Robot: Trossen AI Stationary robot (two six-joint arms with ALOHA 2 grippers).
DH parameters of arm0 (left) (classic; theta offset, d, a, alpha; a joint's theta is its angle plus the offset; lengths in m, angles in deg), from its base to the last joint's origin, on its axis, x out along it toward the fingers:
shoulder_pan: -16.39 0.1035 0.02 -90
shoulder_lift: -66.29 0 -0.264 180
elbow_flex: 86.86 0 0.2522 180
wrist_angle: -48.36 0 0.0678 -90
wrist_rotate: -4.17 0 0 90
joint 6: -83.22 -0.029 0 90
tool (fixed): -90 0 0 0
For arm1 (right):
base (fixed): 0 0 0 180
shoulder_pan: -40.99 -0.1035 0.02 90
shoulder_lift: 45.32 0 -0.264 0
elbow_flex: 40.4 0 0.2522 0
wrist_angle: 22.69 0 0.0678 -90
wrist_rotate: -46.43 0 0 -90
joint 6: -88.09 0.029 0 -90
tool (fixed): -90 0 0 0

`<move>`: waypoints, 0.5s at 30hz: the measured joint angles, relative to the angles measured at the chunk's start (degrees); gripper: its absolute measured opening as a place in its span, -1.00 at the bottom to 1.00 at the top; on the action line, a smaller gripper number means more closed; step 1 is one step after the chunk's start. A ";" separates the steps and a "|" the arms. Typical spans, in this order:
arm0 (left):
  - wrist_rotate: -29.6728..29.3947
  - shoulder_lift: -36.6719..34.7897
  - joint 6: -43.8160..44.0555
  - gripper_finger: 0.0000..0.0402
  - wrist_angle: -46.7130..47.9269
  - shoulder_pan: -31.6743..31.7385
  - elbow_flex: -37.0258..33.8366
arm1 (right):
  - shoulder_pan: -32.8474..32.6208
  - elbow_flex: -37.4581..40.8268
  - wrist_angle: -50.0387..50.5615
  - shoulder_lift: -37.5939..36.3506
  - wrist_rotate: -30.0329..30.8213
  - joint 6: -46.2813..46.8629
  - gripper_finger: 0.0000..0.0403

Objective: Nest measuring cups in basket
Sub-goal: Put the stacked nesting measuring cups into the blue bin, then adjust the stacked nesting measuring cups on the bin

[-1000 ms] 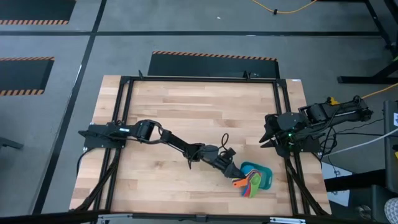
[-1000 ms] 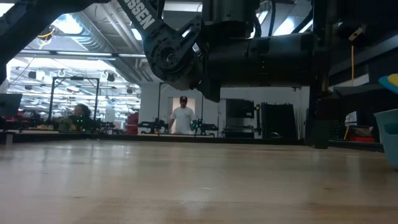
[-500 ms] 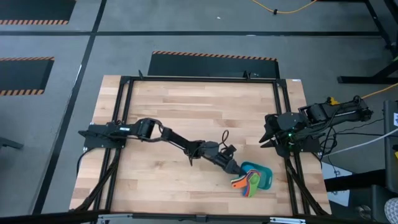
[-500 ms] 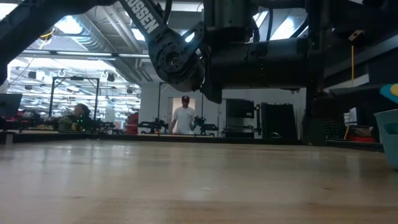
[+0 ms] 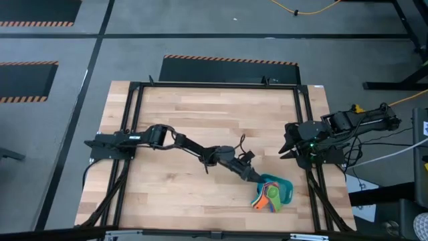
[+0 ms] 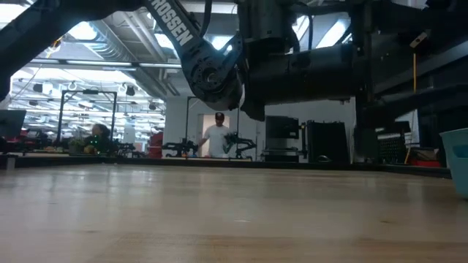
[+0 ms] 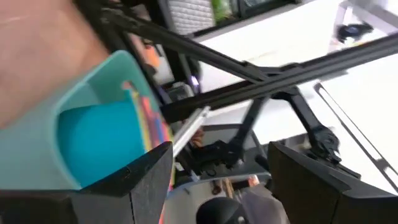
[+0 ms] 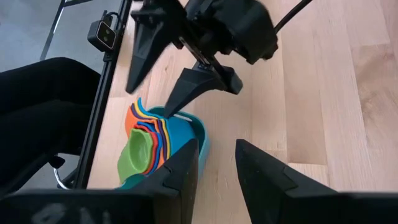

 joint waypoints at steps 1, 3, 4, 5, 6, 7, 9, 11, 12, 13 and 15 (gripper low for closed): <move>0.93 0.00 -0.08 0.27 -0.99 0.23 0.00 | 0.02 0.00 -0.01 0.00 0.02 -0.04 -0.44; 2.00 0.00 -0.30 0.27 -4.42 0.54 0.00 | 0.01 0.00 0.00 0.00 0.02 -0.07 -0.44; 2.23 0.00 -1.28 0.27 -6.61 0.71 0.00 | 0.02 0.00 0.00 0.00 0.02 -0.02 -0.44; 2.79 -0.02 -2.79 0.27 -8.56 0.87 0.01 | 0.02 0.00 0.00 0.00 0.01 -0.02 -0.44; 3.45 -0.07 -4.36 0.27 -10.08 1.02 0.03 | 0.00 0.00 -0.01 0.00 0.02 -0.07 -0.44; 4.10 -0.09 -5.88 0.27 -11.48 1.08 0.04 | 0.00 0.00 0.00 0.00 0.02 -0.08 -0.44; 4.68 -0.60 -8.49 0.27 -12.51 1.15 -0.02 | 0.00 0.00 -0.02 0.00 0.00 0.00 -0.44; 4.20 -1.60 -11.95 0.27 -12.15 1.15 0.00 | 0.02 0.00 -0.02 -0.02 0.02 -0.09 -0.44; 4.25 -2.34 -13.63 0.27 -11.06 1.17 0.00 | 0.01 0.00 -0.02 0.00 0.02 -0.07 -0.44; 3.82 -2.78 -15.54 0.27 -10.01 1.22 0.09 | 0.01 0.00 -0.02 -0.01 0.01 -0.02 -0.44; 2.83 -3.98 -18.75 0.27 -6.59 1.34 0.07 | 0.02 -0.02 -0.09 0.01 0.02 -0.07 -0.44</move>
